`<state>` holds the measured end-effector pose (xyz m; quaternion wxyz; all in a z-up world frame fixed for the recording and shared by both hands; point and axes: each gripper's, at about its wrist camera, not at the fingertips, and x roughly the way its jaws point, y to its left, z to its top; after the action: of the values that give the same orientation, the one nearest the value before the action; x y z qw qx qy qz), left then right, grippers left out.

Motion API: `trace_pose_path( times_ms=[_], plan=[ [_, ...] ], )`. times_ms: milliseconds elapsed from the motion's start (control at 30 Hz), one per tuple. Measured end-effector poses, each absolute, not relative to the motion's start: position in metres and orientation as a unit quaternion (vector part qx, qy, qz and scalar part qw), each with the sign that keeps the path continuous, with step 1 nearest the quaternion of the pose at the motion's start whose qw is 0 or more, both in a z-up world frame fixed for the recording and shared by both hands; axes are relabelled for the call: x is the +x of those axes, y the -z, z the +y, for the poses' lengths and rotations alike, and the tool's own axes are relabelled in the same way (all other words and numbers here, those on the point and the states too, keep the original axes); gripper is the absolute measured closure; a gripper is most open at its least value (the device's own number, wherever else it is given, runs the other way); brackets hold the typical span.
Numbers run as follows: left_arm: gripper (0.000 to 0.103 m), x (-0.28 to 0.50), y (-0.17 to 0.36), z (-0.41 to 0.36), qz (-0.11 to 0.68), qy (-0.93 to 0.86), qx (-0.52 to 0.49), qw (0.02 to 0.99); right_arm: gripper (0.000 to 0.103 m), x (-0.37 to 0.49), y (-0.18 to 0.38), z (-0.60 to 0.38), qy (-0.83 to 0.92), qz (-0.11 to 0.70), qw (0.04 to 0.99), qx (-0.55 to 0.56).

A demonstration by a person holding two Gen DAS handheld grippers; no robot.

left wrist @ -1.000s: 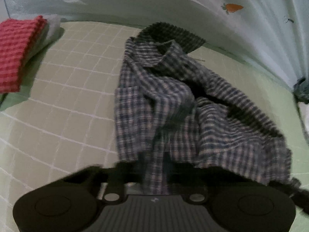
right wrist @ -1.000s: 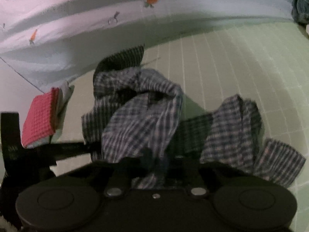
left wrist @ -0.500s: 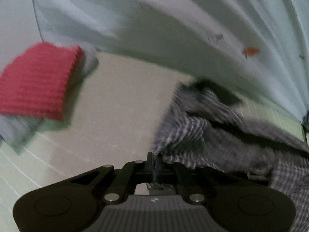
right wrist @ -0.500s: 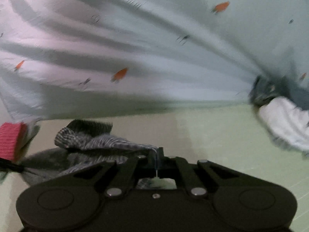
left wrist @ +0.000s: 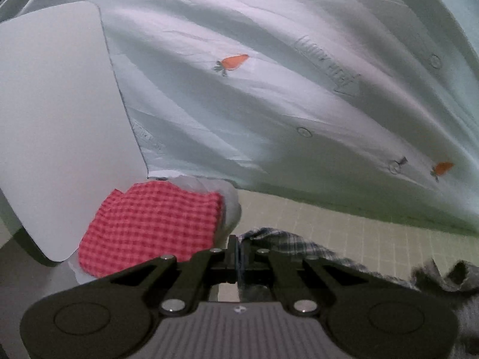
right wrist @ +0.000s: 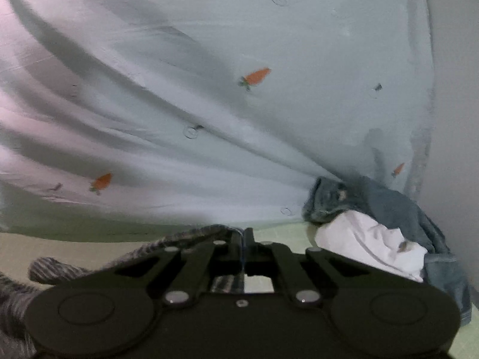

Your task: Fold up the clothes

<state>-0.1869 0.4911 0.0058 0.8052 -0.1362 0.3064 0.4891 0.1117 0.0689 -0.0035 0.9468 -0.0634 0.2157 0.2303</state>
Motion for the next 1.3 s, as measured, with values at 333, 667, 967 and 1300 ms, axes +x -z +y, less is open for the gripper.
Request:
trace_pose_path(
  times_ms=[333,667,967,1300],
  plan=[
    [0.034,-0.165,0.045,0.448,0.371,-0.420,-0.221,0.798,0.013,0.094,0.055,0.078,-0.196,0.312,0.927,-0.067],
    [0.006,-0.155,0.066,0.370,0.387,-0.341,-0.257,0.818,0.001,0.023,0.093,0.088,-0.266,0.379,0.886,-0.030],
    [0.005,-0.155,0.059,0.316,0.397,-0.316,-0.208,0.836,0.024,0.013,0.107,0.086,-0.253,0.404,0.875,-0.082],
    [0.005,-0.177,0.056,0.287,0.388,-0.329,-0.224,0.832,0.081,-0.010,0.105,0.062,-0.324,0.404,0.852,-0.083]
  ],
)
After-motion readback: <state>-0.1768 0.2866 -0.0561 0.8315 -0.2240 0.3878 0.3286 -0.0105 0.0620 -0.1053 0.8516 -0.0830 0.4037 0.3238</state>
